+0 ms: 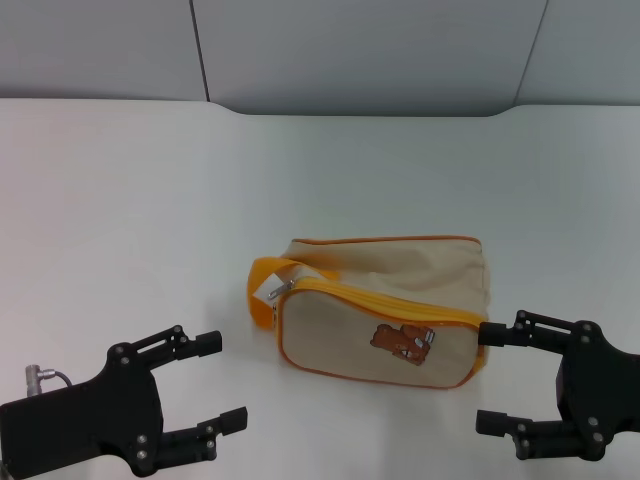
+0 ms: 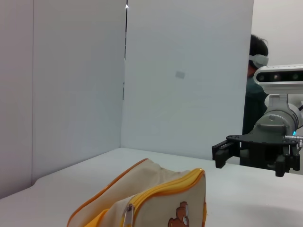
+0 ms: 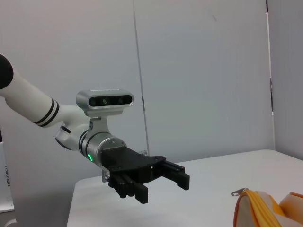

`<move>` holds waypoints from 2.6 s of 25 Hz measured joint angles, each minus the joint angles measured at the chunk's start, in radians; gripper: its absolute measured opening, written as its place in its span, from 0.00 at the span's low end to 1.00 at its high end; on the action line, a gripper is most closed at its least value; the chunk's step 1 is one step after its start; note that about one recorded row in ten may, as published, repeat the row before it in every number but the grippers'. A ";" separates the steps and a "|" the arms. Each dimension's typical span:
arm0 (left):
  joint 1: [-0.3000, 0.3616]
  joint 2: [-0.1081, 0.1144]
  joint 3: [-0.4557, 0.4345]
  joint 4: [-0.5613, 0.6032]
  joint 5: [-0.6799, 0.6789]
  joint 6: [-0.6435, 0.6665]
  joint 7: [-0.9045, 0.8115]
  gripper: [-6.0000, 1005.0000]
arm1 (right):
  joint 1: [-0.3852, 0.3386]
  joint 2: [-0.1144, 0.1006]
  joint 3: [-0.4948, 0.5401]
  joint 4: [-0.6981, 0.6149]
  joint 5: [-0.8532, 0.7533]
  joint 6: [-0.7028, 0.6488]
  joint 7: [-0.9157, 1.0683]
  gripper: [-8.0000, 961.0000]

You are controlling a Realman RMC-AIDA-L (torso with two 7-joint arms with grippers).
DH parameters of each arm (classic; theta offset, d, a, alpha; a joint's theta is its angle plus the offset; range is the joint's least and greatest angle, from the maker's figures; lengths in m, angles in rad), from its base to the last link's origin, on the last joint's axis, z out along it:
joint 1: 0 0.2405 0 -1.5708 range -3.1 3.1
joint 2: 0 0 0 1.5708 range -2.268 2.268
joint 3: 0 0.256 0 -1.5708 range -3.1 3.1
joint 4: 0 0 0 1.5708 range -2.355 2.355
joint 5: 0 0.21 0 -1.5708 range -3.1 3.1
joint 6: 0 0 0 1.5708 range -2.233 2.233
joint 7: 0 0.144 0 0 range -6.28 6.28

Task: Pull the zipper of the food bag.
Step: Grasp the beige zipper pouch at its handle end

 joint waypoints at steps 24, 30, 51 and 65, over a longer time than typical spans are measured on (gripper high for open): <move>-0.215 -0.014 -0.057 -0.497 -0.171 -0.344 0.309 0.80 | -0.089 -0.016 0.062 -0.002 0.286 -0.047 -0.017 0.88; -0.251 -0.014 -0.071 -0.557 -0.189 -0.348 0.411 0.76 | -0.090 -0.014 0.065 0.000 0.286 -0.044 -0.017 0.88; -0.258 -0.014 -0.112 -0.547 -0.187 -0.333 0.464 0.19 | -0.080 -0.008 0.077 0.000 0.288 -0.041 -0.025 0.88; -0.312 -0.012 -0.053 -0.237 -0.182 -0.133 0.456 0.12 | -0.050 0.009 0.091 0.491 0.533 0.154 -0.693 0.88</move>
